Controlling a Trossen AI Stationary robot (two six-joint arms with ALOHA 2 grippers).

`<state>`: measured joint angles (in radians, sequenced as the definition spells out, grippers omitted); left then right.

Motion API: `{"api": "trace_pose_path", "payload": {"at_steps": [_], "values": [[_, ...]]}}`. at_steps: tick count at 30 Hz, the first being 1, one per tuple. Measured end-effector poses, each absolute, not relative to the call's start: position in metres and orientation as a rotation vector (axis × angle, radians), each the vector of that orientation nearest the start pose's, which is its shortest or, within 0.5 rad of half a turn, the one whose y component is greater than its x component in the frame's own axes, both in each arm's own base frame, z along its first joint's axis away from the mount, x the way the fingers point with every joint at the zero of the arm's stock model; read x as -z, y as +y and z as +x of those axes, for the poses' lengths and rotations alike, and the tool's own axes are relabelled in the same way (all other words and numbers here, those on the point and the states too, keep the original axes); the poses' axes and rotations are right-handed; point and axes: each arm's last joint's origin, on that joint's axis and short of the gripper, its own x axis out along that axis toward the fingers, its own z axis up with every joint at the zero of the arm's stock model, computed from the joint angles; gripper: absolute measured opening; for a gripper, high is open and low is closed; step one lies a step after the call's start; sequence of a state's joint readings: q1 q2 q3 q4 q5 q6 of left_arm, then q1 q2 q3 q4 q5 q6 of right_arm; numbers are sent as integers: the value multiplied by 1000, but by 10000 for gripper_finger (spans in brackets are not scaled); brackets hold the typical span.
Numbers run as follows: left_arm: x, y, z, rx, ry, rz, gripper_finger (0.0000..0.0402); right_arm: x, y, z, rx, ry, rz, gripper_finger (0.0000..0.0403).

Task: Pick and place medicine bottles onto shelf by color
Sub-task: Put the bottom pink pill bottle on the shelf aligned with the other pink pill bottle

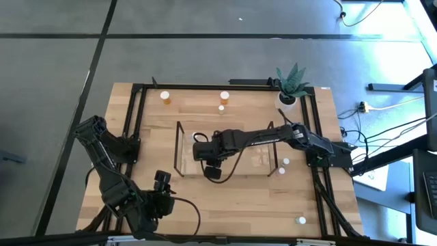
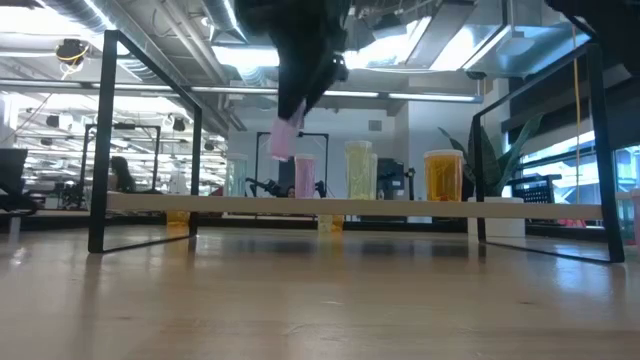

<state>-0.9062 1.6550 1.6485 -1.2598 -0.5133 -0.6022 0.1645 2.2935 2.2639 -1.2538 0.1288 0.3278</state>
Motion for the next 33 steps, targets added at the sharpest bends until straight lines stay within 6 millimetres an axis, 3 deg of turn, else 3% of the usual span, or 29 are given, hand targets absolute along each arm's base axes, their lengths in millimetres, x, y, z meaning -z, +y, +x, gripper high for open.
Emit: {"api": "trace_pose_path", "payload": {"at_steps": [8, 33], "values": [[-336, -240, 206, 36, 995, 279, 185, -240, 61, 466, 224, 1347, 91, 120], [-336, -240, 206, 37, 995, 280, 185, -226, 44, 472, 237, 1386, 136, 124]]}}
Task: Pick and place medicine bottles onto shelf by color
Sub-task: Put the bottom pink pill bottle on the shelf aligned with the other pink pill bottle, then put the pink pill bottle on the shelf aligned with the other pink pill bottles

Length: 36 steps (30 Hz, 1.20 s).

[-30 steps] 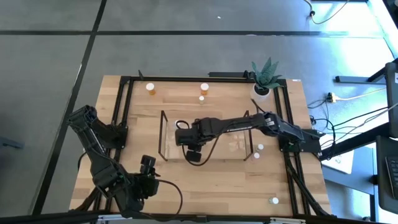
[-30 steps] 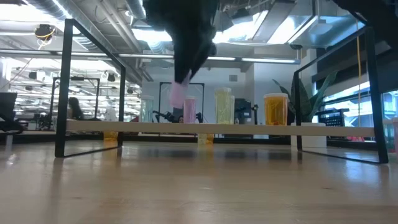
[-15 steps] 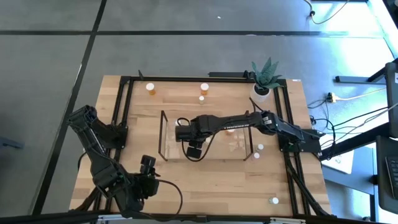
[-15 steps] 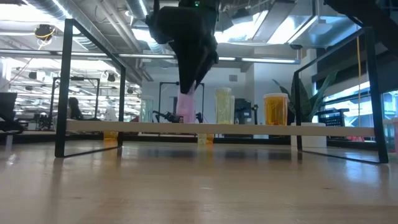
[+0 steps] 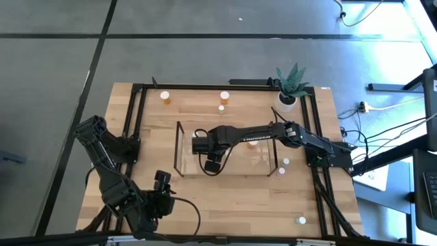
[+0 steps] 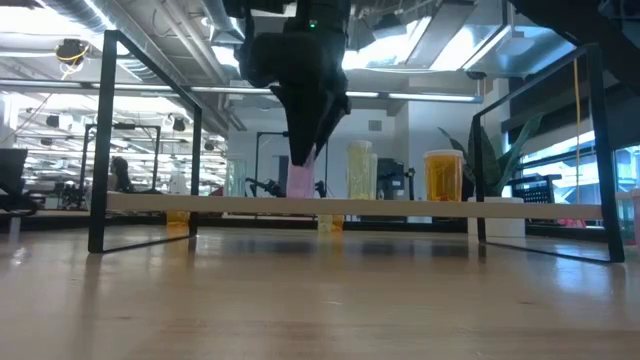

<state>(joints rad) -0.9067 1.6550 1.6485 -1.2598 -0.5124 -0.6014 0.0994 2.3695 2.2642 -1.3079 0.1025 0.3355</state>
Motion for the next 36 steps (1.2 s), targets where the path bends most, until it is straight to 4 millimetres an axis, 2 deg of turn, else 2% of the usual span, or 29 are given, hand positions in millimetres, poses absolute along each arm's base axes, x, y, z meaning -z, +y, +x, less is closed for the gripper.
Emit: {"api": "trace_pose_path", "payload": {"at_steps": [13, 27, 36], "values": [[-336, -240, 206, 38, 995, 281, 185, -226, 40, 474, 228, 1371, 160, 160], [-336, -240, 206, 38, 995, 281, 185, -227, 39, 475, 240, 1368, 182, 231], [-336, -240, 206, 33, 995, 274, 185, -234, 39, 473, 222, 1353, 170, 237]]}}
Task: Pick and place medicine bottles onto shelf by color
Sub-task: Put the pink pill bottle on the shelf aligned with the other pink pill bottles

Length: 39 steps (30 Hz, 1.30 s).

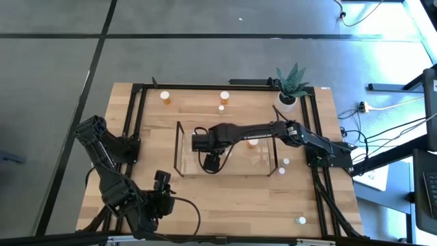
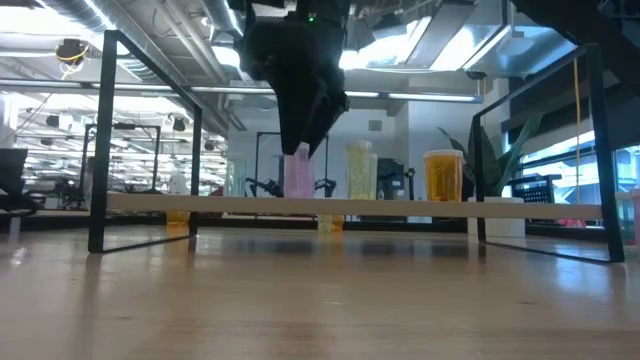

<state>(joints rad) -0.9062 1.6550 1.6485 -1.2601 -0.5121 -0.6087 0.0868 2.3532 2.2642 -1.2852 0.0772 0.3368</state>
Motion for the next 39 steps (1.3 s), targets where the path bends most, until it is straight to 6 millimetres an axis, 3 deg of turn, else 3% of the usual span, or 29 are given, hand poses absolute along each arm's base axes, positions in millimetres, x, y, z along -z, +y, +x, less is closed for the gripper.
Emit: {"api": "trace_pose_path", "payload": {"at_steps": [13, 20, 30, 39], "values": [[-336, -240, 206, 26, 996, 261, 185, -260, 37, 459, 240, 1340, 196, 237], [-336, -239, 205, 9, 999, 238, 185, -303, 42, 443, 272, 1279, 148, 237], [-336, -238, 205, 4, 1001, 237, 185, -369, 90, 385, 345, 1144, 54, 237], [-336, -238, 205, -11, 996, 221, 185, -390, 164, 336, 205, 1107, 8, 237]]}}
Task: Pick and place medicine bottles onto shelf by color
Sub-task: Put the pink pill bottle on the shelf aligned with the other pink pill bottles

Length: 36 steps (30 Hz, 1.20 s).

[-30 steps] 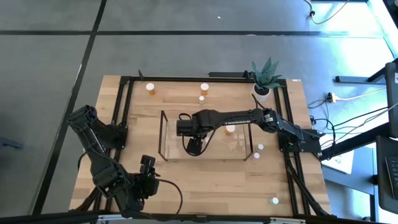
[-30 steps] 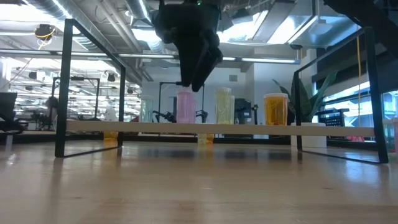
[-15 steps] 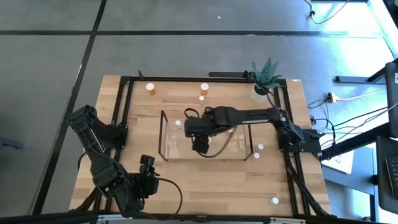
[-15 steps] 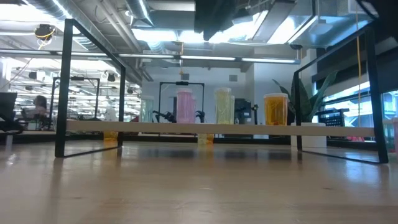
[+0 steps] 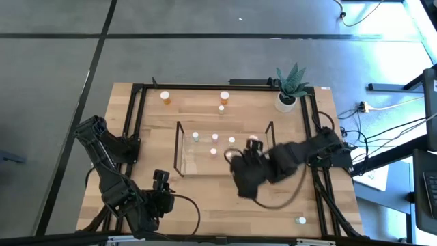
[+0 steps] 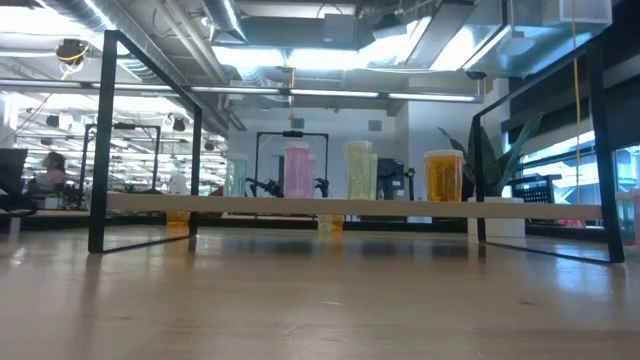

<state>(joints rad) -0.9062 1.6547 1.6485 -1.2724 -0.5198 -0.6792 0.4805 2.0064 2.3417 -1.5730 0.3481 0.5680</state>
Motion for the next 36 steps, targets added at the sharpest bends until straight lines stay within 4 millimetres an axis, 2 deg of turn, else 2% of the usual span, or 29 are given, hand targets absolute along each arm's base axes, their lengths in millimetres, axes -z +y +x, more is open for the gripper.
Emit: {"api": "trace_pose_path", "payload": {"at_steps": [7, 15, 19, 24, 28, 36], "values": [[-336, -238, 205, -24, 995, 198, 185, -390, 213, 308, 163, 1084, 57, 237], [-336, -240, 203, -51, 977, 165, 185, -386, 252, 278, 220, 1038, 171, 237], [-337, -242, 201, -49, 974, 161, 185, -371, 266, 268, 263, 1064, 191, 237], [-337, -246, 197, -55, 950, 166, 186, -341, 282, 252, 348, 1121, 199, 237], [-337, -249, 192, -49, 933, 184, 185, -332, 282, 232, 453, 1133, 312, 237], [-337, -253, 187, -33, 926, 196, 186, -328, 254, 198, 689, 1126, 593, 237]]}}
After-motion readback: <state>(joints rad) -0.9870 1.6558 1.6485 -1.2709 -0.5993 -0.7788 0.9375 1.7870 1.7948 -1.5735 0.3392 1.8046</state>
